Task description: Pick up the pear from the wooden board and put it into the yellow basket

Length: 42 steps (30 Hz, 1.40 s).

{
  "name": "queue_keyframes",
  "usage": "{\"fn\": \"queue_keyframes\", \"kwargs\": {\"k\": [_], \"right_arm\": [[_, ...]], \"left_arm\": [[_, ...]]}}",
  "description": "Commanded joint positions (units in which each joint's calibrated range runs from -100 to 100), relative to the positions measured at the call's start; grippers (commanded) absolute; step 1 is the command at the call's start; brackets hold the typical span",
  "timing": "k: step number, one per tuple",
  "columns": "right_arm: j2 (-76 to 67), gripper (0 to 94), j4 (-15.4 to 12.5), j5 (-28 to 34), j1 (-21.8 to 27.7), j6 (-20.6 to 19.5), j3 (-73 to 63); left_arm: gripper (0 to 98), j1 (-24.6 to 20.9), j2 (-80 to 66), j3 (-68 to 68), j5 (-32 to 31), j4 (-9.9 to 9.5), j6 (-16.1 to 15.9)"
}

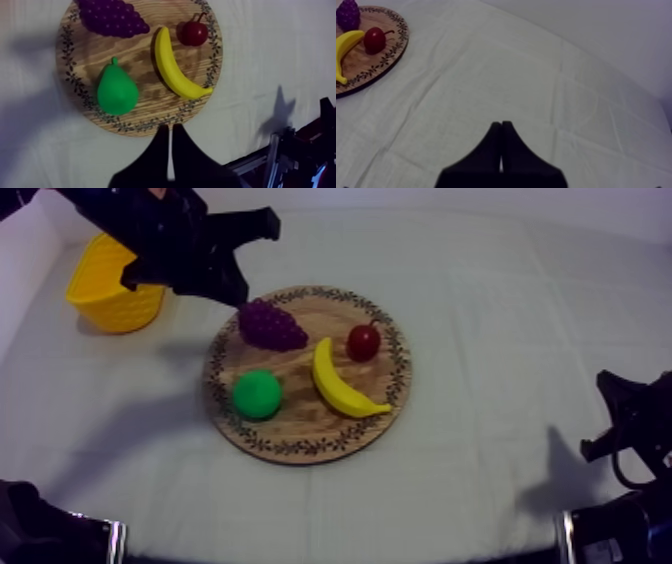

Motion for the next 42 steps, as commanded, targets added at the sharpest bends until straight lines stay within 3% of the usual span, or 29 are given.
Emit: {"fn": "queue_keyframes", "kwargs": {"k": [1, 6, 12, 27, 35, 42], "right_arm": [[0.0, 0.2, 0.0, 0.0, 0.0, 0.0, 0.0], [0.0, 0.2, 0.0, 0.0, 0.0, 0.0, 0.0], [0.0, 0.2, 0.0, 0.0, 0.0, 0.0, 0.0], [0.0, 0.2, 0.0, 0.0, 0.0, 0.0, 0.0], [0.0, 0.2, 0.0, 0.0, 0.0, 0.0, 0.0], [0.0, 0.2, 0.0, 0.0, 0.0, 0.0, 0.0]], "left_arm": [[0.0, -0.2, 0.1, 0.3, 0.5, -0.45, 0.5], [0.5, -0.3, -0.2, 0.5, 3.2, -2.74, 2.3], [11.1, 0.5, 0.1, -0.7, 5.4, -4.29, 3.7], [72.3, 0.3, -0.6, -0.6, 6.6, -0.34, 1.7], [90.7, 0.7, -0.8, 0.6, 6.4, 0.24, 1.5], [95.3, 0.2, 0.8, 0.9, 6.0, 0.57, 1.3]]}}
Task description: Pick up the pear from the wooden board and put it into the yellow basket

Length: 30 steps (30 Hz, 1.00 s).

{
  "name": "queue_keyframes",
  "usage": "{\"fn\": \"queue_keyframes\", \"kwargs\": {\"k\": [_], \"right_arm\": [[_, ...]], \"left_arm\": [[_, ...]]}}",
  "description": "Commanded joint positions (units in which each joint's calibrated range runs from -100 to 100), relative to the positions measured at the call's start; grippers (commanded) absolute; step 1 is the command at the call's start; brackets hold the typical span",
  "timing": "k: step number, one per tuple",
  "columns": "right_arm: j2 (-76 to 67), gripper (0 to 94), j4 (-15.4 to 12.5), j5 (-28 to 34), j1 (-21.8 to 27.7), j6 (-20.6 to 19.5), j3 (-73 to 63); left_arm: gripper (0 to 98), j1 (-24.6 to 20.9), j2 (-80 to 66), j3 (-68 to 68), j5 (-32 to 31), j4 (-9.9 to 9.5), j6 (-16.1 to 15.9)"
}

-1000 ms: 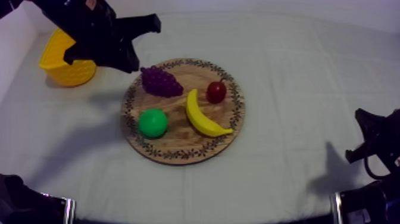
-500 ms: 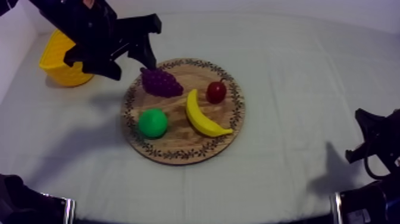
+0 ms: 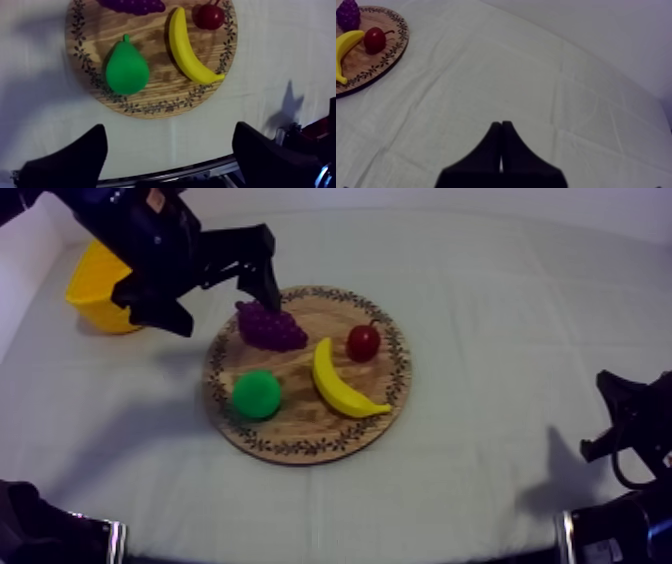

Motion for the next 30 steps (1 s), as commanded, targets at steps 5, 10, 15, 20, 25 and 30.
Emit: {"fn": "queue_keyframes", "kwargs": {"k": [5, 10, 15, 20, 25, 30], "right_arm": [[0.0, 0.2, 0.0, 0.0, 0.0, 0.0, 0.0], [0.0, 0.2, 0.0, 0.0, 0.0, 0.0, 0.0], [0.0, 0.2, 0.0, 0.0, 0.0, 0.0, 0.0], [0.0, 0.2, 0.0, 0.0, 0.0, 0.0, 0.0], [0.0, 0.2, 0.0, 0.0, 0.0, 0.0, 0.0], [0.0, 0.2, 0.0, 0.0, 0.0, 0.0, 0.0]], "left_arm": [[95.3, -1.1, 3.0, 3.5, -3.0, -0.03, -2.0], [90.4, -2.7, 6.8, 8.6, -6.9, 0.29, -3.3], [90.0, -3.4, 11.2, 12.4, -10.6, 1.22, -4.9], [90.2, -3.4, 15.7, 13.5, -13.0, 1.98, -6.2], [91.1, -2.5, 20.0, 11.7, -13.7, 2.63, -7.0], [92.0, -1.8, 23.7, 9.6, -13.9, 3.2, -7.4]]}}
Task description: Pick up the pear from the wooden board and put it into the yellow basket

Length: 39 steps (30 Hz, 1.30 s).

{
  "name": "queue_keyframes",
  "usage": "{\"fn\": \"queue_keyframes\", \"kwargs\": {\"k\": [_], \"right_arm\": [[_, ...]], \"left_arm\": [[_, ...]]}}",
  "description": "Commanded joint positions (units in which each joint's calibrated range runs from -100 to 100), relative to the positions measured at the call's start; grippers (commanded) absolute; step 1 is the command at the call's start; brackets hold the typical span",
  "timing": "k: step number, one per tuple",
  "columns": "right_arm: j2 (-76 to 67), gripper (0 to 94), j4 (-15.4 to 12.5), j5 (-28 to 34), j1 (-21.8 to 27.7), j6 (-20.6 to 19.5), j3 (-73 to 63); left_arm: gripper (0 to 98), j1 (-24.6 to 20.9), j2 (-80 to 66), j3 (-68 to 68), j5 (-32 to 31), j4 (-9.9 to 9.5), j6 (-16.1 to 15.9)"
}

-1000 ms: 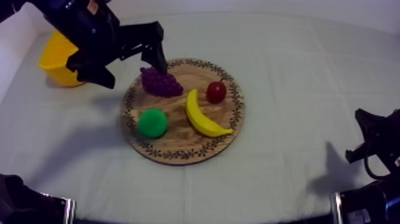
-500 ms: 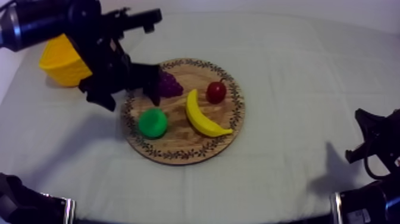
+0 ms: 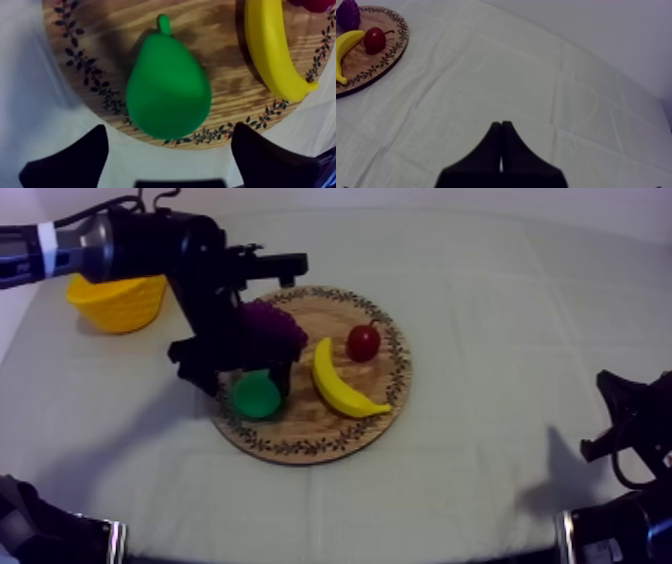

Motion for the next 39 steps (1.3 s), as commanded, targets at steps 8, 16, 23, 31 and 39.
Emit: {"fn": "queue_keyframes", "kwargs": {"k": [8, 16, 23, 31, 39], "right_arm": [[0.0, 0.2, 0.0, 0.0, 0.0, 0.0, 0.0], [0.0, 0.2, 0.0, 0.0, 0.0, 0.0, 0.0], [0.0, 0.2, 0.0, 0.0, 0.0, 0.0, 0.0], [0.0, 0.2, 0.0, 0.0, 0.0, 0.0, 0.0], [0.0, 0.2, 0.0, 0.0, 0.0, 0.0, 0.0]], "left_arm": [[92.1, 0.2, 5.7, -2.0, -0.5, 0.56, -0.8], [85.3, -0.1, 7.7, -2.3, -1.5, 0.73, -1.2], [61.0, -0.1, 8.2, -2.5, -1.7, 0.76, -0.7], [46.9, -0.5, 8.1, -2.2, -2.0, 0.58, -0.4], [46.3, -0.4, 4.0, -2.7, -1.8, 0.41, -1.0]]}}
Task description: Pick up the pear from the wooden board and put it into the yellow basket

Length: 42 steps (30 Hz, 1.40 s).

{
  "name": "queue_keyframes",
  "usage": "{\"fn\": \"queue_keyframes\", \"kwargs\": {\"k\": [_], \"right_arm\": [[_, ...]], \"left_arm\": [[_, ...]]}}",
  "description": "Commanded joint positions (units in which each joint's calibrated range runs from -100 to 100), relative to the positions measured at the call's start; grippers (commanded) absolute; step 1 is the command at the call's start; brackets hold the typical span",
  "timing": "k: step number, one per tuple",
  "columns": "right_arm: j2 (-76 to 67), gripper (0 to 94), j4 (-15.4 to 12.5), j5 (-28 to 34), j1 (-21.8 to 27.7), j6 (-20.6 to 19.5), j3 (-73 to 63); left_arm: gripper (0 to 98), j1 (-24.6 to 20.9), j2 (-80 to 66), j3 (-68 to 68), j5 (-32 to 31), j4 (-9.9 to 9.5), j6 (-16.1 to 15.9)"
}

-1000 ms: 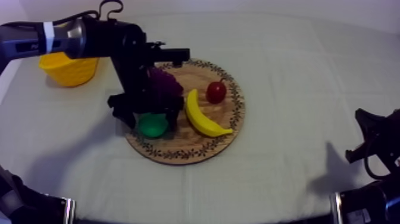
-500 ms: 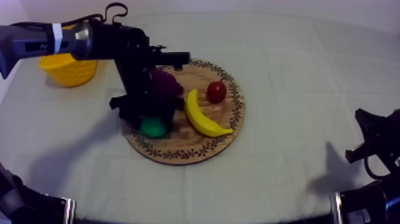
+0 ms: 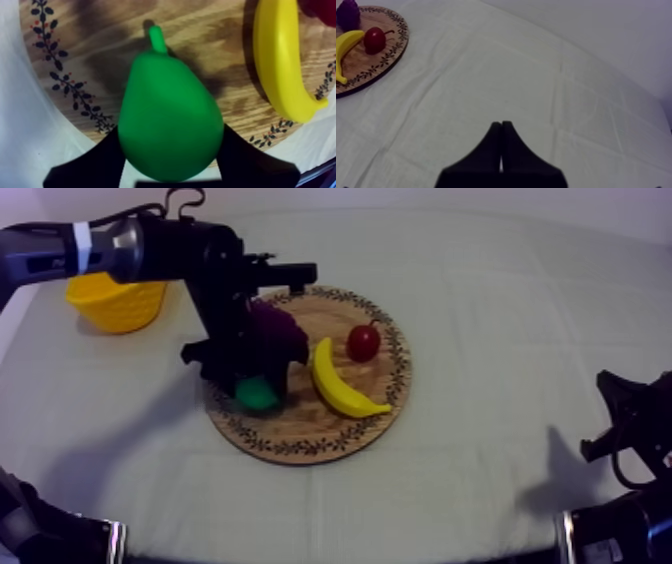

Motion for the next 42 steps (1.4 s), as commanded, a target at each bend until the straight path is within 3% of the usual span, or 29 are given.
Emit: {"fn": "queue_keyframes", "kwargs": {"k": [1, 9, 22, 30, 42], "right_arm": [[0.0, 0.2, 0.0, 0.0, 0.0, 0.0, 0.0], [0.0, 0.2, 0.0, 0.0, 0.0, 0.0, 0.0], [0.0, 0.2, 0.0, 0.0, 0.0, 0.0, 0.0], [0.0, 0.2, 0.0, 0.0, 0.0, 0.0, 0.0], [0.0, 0.2, 0.0, 0.0, 0.0, 0.0, 0.0]], "left_arm": [[46.1, 0.0, -2.1, 0.0, 0.2, -0.03, 0.0], [47.0, -0.1, -10.2, 0.3, 2.4, -0.82, 0.2], [47.3, -0.7, -18.7, -8.9, 14.2, -5.11, 0.9], [46.5, -2.1, -20.1, -16.0, 19.2, -5.24, 1.0], [46.3, -3.8, -21.7, -17.7, 20.1, -5.97, 0.3]]}}
